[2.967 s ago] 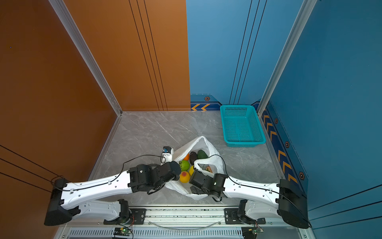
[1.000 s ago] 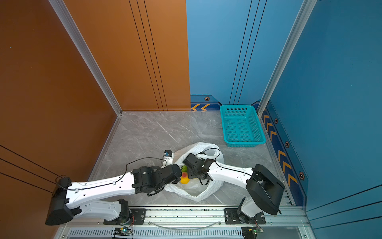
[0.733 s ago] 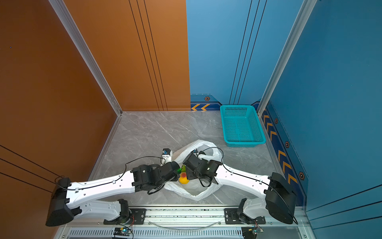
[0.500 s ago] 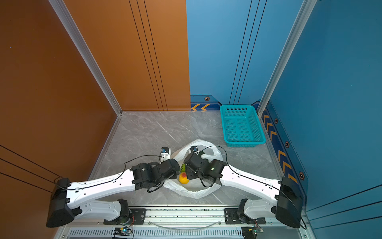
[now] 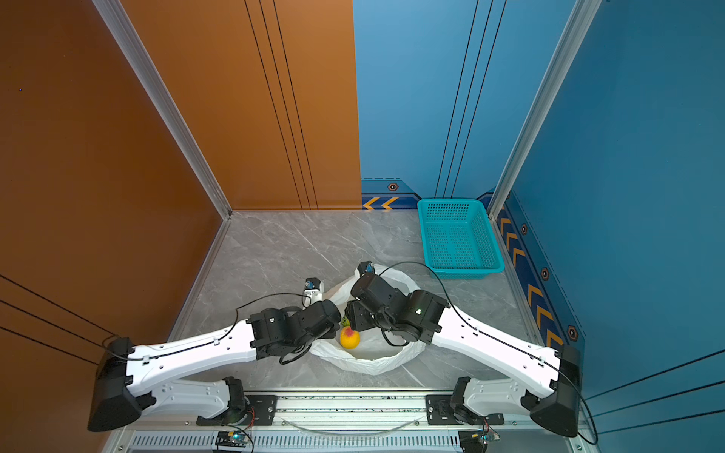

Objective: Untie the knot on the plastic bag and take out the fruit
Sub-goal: 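Lift the yellow fruit out of the bag with the right gripper, then release the yellow fruit into the teal basket with the right gripper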

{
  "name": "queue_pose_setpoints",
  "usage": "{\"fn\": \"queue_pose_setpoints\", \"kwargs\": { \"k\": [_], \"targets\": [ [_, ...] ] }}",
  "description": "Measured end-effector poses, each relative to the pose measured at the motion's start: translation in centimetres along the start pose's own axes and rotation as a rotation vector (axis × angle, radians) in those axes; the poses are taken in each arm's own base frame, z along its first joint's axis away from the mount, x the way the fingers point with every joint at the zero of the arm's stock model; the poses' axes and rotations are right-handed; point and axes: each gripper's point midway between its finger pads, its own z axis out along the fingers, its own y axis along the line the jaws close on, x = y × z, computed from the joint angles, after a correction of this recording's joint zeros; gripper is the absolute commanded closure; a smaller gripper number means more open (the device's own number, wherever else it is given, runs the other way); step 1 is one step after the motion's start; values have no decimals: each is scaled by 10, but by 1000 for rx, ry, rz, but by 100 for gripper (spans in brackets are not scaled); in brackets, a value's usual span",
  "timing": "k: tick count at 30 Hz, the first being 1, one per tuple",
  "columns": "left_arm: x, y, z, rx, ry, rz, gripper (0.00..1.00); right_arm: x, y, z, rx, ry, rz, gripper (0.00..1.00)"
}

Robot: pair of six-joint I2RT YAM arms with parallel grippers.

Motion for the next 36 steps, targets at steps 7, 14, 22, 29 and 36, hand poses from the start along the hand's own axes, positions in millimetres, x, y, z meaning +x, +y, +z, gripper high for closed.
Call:
{"fn": "queue_pose_setpoints", "kwargs": {
  "k": [7, 14, 22, 29, 36],
  "targets": [
    [0, -1, 0, 2, -1, -1, 100, -67, -26, -33, 3, -134, 74, 42],
    [0, -1, 0, 2, -1, -1, 100, -135, -97, -73, 112, -304, 164, 41],
    [0, -1, 0, 3, -2, -1, 100, -167, -228, -59, 353, -339, 301, 41],
    [-1, -1, 0, 5, -3, -3, 100, -162, -342, -9, 495, -260, 432, 40],
    [-1, -2, 0, 8, -5, -4, 100, -134, -401, 64, 536, -100, 494, 36]
  ]
}}
